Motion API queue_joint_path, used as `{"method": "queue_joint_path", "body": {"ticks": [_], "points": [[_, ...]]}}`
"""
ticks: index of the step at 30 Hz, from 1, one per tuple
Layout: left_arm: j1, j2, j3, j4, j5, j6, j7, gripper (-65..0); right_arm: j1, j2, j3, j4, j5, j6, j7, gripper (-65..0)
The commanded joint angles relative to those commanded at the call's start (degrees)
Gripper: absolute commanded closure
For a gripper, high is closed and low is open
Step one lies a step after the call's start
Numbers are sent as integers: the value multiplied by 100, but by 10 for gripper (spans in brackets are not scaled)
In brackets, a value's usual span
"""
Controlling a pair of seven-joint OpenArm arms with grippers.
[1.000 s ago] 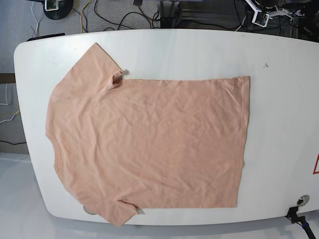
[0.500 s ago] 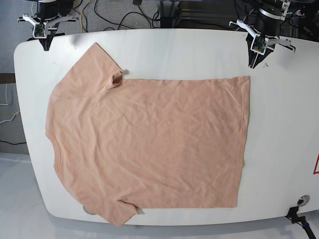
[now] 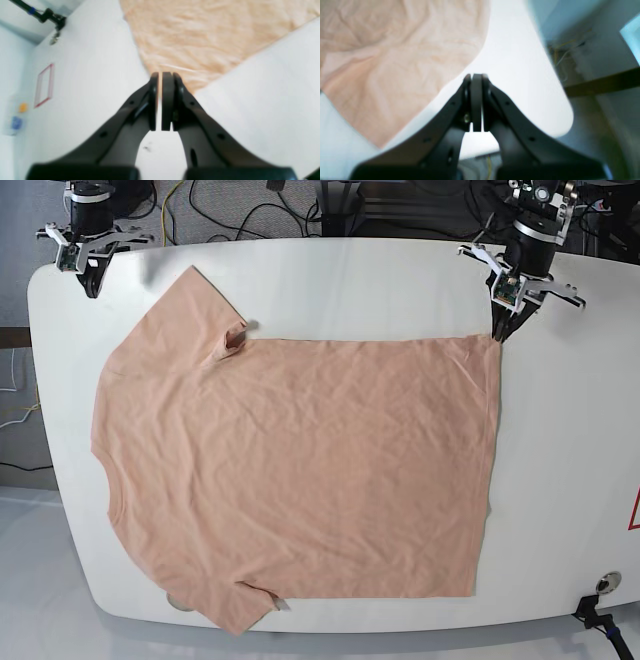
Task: Fold the T-shirt properly
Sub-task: 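Move both grippers down toward the peach T-shirt's edge, then lower the right gripper onto the shoulder seam and close it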
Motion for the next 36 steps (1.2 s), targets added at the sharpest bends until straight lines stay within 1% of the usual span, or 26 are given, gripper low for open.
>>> {"method": "queue_joint_path", "body": {"ticks": [3, 5, 8, 10, 15, 17, 19, 22, 23, 24, 26, 27, 29, 31, 34, 36], "points": [[-116, -78, 72, 14, -143, -8, 298, -30, -5, 43, 8, -152, -79, -11, -72, 0], [-229, -167, 232, 42, -272, -16, 502, -32, 39, 20, 12, -243, -178, 25, -103, 0], [-443, -290, 517, 76, -350, -3, 684, -32, 109, 23, 2, -409, -319, 161, -102, 0], [-587, -346, 753, 59, -349, 6, 699, -31, 137, 19, -1, -464, -452, 194, -94, 0], [-707, -432, 1249, -57, -197, 11, 647, -34, 194, 25, -17, -583, -777, 174, -80, 0], [-699, -421, 1361, -41, -159, 39, 489, -42, 227, 69, -81, -614, -876, 160, -87, 0], [-668, -392, 1400, -21, -90, 86, 290, -73, 278, 123, -145, -652, -933, 156, -69, 0], [-610, -389, 1454, -5, -15, 294, -459, -168, 359, 197, -231, -690, -951, 168, -53, 0], [-623, -374, 1466, -17, -34, 323, -680, -192, 388, 209, -244, -690, -927, 173, -59, 0], [-589, -373, 1465, -13, -42, 372, -831, -207, 424, 232, -259, -696, -939, 151, -72, 0], [-592, -360, 1497, -14, -92, 391, -985, -213, 483, 252, -294, -675, -890, 154, -70, 0], [-600, -351, 1473, -1, -89, 298, -870, -214, 407, 153, -236, -694, -909, 224, -149, -2], [-574, -339, 1460, 8, -58, 302, -841, -214, 518, 153, -259, -709, -891, 280, -385, -14], [-569, -332, 1457, 19, -71, 305, -827, -216, 616, 161, -279, -697, -859, 392, -554, -26], [-509, -341, 1470, 60, -56, 298, -809, -219, 652, 155, -274, -644, -906, 635, -677, -45], [-484, -341, 1468, 91, -50, 290, -854, -221, 600, 166, -263, -609, -1105, 774, -735, -56]]}}
